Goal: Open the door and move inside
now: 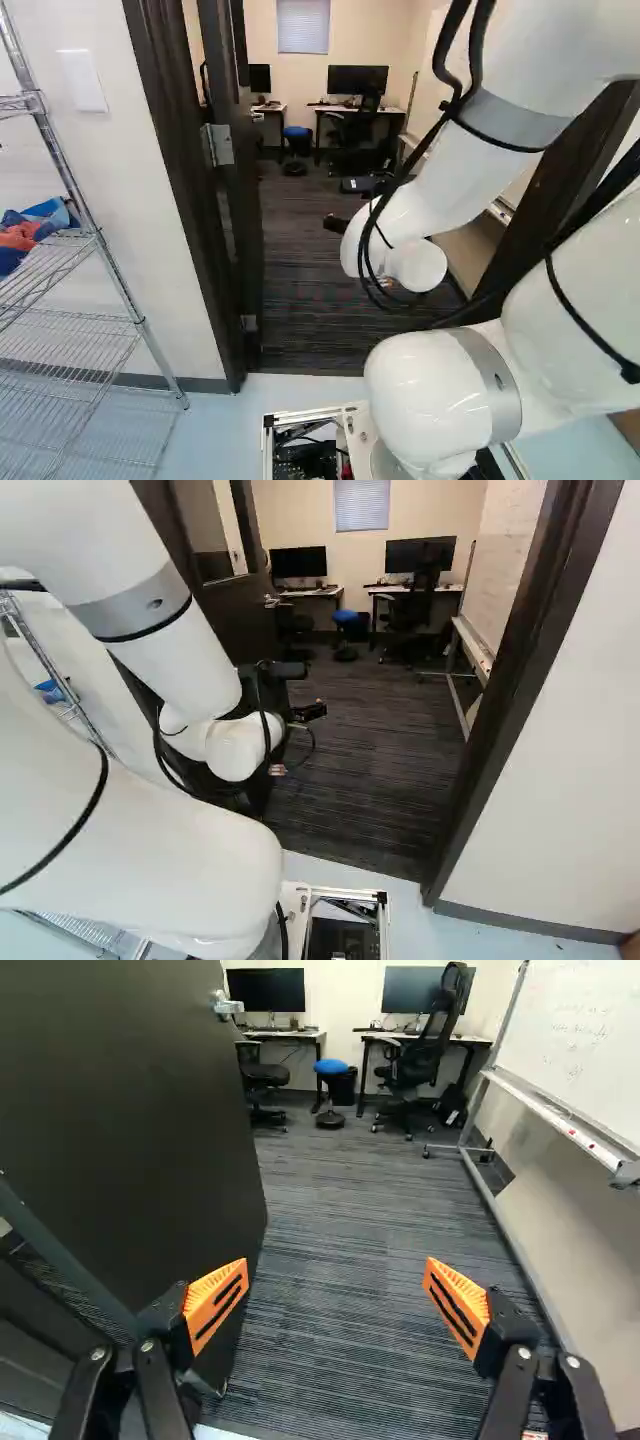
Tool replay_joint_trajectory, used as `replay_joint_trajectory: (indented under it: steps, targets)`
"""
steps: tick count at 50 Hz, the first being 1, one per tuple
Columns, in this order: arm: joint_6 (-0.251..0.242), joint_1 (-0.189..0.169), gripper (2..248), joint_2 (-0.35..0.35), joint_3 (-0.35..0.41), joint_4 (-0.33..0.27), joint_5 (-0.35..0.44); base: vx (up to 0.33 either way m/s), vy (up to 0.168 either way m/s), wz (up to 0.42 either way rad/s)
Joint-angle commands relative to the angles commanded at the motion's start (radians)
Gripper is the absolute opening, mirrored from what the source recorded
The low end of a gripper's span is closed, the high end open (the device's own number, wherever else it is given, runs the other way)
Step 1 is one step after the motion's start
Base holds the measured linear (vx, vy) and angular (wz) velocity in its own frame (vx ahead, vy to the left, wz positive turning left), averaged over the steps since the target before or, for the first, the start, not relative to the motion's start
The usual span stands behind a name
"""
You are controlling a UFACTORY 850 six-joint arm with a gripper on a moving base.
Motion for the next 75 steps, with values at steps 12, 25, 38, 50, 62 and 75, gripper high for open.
replay_joint_trajectory:
  steps: [12, 25, 38, 50, 62, 75]
  targets:
    - [0.0, 0.001, 247, 0.011, 0.015, 0.003, 0.002, 0.0, 0.0, 0.0]
    - [0.0, 0.001, 247, 0.012, 0.016, 0.004, 0.002, 0.006, 0.001, 0.015]
    - [0.0, 0.001, 247, 0.012, 0.016, 0.004, 0.002, 0.101, -0.008, 0.005]
    - [0.0, 0.001, 247, 0.012, 0.016, 0.004, 0.002, 0.14, -0.027, -0.003]
    - [0.0, 0.001, 247, 0.012, 0.016, 0.004, 0.002, 0.162, -0.031, -0.014]
    - [0.0, 0.001, 247, 0.012, 0.016, 0.004, 0.002, 0.164, -0.003, -0.011]
